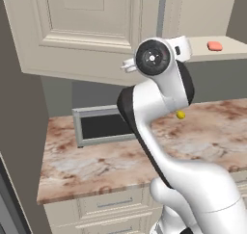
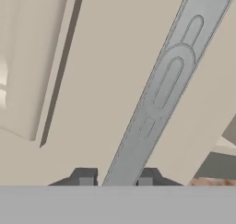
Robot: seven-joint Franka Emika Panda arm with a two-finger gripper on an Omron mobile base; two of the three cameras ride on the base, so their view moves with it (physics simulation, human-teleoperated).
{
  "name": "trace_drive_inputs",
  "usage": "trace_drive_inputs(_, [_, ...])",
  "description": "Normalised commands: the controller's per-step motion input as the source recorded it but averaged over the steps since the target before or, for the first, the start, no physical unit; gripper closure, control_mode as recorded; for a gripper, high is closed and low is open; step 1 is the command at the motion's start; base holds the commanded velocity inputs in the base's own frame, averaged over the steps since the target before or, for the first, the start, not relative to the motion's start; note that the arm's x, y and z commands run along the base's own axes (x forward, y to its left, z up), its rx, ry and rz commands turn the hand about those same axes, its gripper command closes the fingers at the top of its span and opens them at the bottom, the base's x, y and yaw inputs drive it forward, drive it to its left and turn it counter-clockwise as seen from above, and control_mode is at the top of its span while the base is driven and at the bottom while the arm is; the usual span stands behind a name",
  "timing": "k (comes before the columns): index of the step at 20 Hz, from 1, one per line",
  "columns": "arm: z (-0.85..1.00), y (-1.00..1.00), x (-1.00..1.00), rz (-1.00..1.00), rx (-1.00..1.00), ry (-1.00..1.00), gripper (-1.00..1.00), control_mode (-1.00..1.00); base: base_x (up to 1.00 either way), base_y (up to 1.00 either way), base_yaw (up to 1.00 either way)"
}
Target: Pick the bar soap and bar soap from the cabinet and place them on the counter.
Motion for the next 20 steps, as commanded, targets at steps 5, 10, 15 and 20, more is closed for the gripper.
trace_drive_inputs(5, [-0.01, 0.0, -0.03, 0.0, 0.0, 0.01, -1.0, -1.0, 0.0, 0.0, 0.0])
trace_drive_inputs(10, [0.0, -0.09, -0.35, 0.0, 0.0, -0.06, -1.0, -1.0, 0.0, 0.0, 0.0])
trace_drive_inputs(15, [0.09, -0.32, -0.46, 0.03, 0.0, -0.1, -1.0, -1.0, 0.0, 0.0, 0.0])
trace_drive_inputs(20, [0.13, -0.49, -0.18, 0.09, 0.05, -0.02, -1.0, -1.0, 0.0, 0.0, 0.0])
